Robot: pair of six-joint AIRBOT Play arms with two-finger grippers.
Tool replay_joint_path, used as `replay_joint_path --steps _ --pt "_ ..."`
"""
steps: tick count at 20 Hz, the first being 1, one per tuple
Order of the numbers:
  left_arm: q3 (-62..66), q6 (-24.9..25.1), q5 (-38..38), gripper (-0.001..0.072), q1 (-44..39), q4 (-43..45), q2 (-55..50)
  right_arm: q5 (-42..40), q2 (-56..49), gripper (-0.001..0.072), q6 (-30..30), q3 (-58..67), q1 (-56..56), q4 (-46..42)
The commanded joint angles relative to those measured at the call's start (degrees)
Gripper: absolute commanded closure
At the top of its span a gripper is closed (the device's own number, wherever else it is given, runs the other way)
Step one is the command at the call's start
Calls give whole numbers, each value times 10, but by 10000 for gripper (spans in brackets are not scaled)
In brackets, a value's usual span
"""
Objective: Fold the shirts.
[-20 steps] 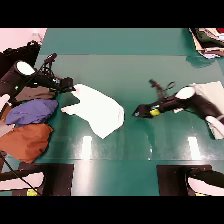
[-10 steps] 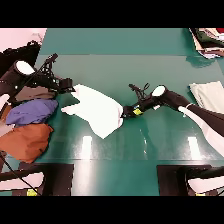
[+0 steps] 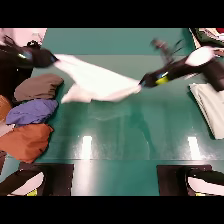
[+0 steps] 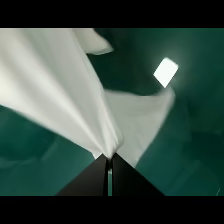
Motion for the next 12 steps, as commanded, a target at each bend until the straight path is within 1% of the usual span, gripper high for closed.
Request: replay_joint_path --steps 1,3,6,8,10,12 --pt "103 -1 -35 681 0 -2 90 43 93 699 7 98 -69 -26" --pt "153 -3 -65 682 0 -13 118 51 135 699 7 143 -88 -27" --pt "214 -7 -119 682 0 -59 124 67 176 699 7 198 -91 -27" --pt "217 -7 -129 682 0 -89 123 85 189 699 20 221 -91 -28" --pt "209 -11 -151 682 0 -89 116 114 188 699 50 226 -91 -29" --pt "169 -14 -169 682 -14 -78 107 169 161 699 77 226 -91 -31"
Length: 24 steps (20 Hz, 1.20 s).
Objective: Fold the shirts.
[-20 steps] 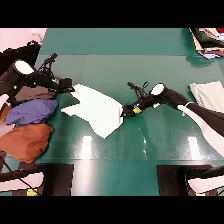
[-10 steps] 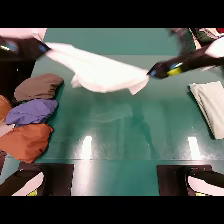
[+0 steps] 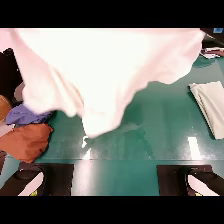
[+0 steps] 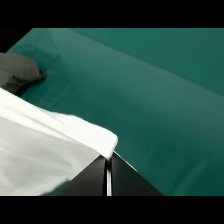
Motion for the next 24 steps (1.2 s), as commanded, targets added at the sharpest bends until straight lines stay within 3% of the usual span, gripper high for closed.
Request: replay_joint_path --steps 1,5,9,15,16,17,18,20,22,24 --pt "-53 -7 -42 682 -33 7 -11 95 -31 699 54 13 -2 -18" --pt "-259 -7 7 682 -170 71 -39 156 -104 699 60 -66 40 -119" --pt "-454 -7 117 680 -257 95 -108 93 -143 699 47 -215 59 -129" --pt "-497 -1 171 677 -267 57 -218 42 -153 699 47 -297 41 -129" --pt "-497 8 180 520 -266 49 -218 36 -153 699 47 -297 41 -129" --pt "-492 8 182 312 -266 43 -217 31 -153 698 47 -297 41 -129" --pt "-479 9 175 278 -266 44 -217 28 -153 699 47 -297 41 -129" --pt "-431 14 131 275 -252 46 -216 26 -153 698 47 -297 41 -128" --pt "-362 24 67 275 -206 46 -212 27 -153 698 47 -297 41 -128" --pt "-309 25 54 275 -141 49 -200 27 -152 698 47 -297 41 -128"
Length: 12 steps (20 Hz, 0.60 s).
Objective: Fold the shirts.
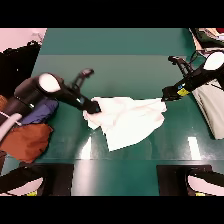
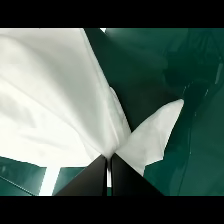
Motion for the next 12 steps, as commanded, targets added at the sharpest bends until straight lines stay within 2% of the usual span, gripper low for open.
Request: replay_joint_path --steps 1,6,9,12 --pt "75 8 -37 275 92 7 13 -4 1 698 0 -2 0 0" --pt "-3 6 -25 275 202 11 -2 -8 1 698 0 -2 0 0" --pt "-104 6 22 276 210 2 -18 -16 1 698 0 -2 0 0" --pt "-176 14 63 276 210 -62 -42 -20 1 698 0 -2 0 1"
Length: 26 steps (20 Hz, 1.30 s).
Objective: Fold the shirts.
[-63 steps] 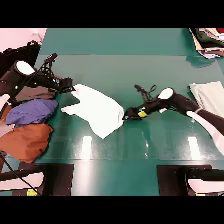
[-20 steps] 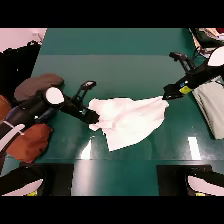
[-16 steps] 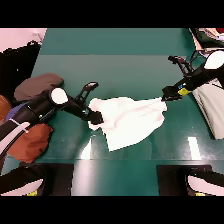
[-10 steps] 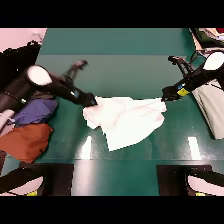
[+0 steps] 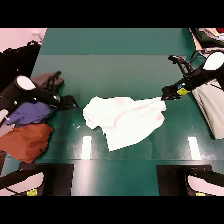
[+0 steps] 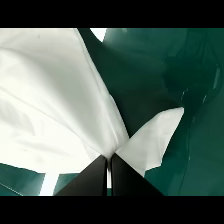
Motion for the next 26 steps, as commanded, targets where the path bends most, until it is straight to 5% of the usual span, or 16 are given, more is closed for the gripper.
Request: replay_joint_path --steps 1,11,13,19,26 --pt "-76 26 49 276 9 -75 -26 -5 0 698 0 0 1 1" --pt "-84 18 152 303 -62 -105 -31 2 0 697 0 0 1 1" --pt "-84 23 155 674 -62 -104 -31 0 0 697 0 0 1 1" --pt "6 23 147 681 -28 -88 34 10 24 697 -8 59 -27 -2" --pt "316 23 99 681 69 -66 216 10 91 697 -19 313 -113 0"
